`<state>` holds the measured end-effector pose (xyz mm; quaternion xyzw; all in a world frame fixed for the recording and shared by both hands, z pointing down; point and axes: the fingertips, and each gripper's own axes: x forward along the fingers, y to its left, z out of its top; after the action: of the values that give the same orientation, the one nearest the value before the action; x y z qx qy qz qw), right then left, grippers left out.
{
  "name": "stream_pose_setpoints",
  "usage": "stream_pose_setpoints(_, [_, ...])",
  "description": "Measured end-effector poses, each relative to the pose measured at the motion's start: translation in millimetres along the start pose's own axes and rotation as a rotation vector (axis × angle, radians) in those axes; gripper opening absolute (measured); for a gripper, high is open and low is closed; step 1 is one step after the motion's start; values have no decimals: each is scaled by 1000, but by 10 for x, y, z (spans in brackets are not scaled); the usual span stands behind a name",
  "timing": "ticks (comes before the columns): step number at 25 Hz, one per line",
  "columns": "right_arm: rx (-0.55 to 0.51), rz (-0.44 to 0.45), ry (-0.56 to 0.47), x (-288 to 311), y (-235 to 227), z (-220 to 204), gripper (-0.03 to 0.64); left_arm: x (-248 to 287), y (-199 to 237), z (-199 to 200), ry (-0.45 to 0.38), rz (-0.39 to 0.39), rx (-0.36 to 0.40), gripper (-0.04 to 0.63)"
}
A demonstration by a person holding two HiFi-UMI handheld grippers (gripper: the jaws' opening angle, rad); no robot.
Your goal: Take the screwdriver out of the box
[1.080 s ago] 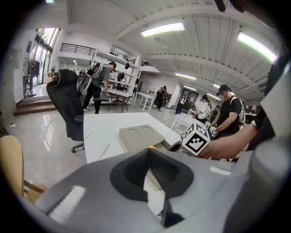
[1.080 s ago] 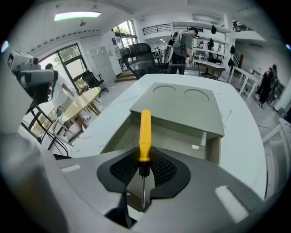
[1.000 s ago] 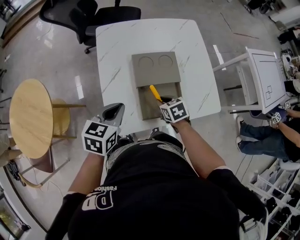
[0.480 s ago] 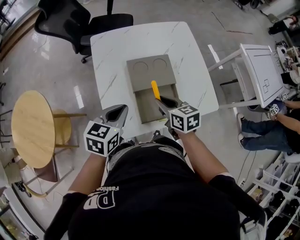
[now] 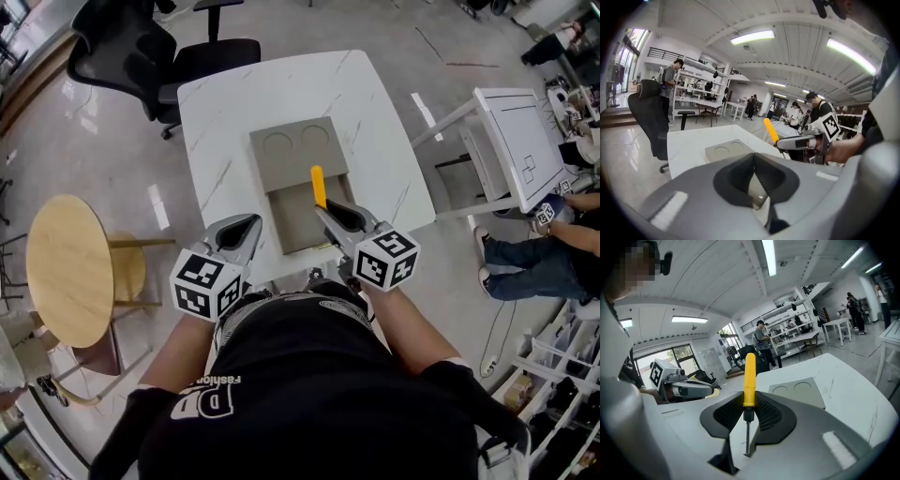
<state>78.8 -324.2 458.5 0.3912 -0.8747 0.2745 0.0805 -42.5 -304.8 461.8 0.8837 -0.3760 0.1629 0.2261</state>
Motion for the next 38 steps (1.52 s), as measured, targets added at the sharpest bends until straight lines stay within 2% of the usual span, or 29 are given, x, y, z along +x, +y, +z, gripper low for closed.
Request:
stream_pose_setpoints(13, [-4, 4, -58, -143, 92, 49, 71, -87, -75, 87, -26, -1, 19, 58])
stream_pose_setpoints(38, [-4, 25, -65, -151, 114, 28, 71, -55, -121, 100, -31, -3, 27, 58])
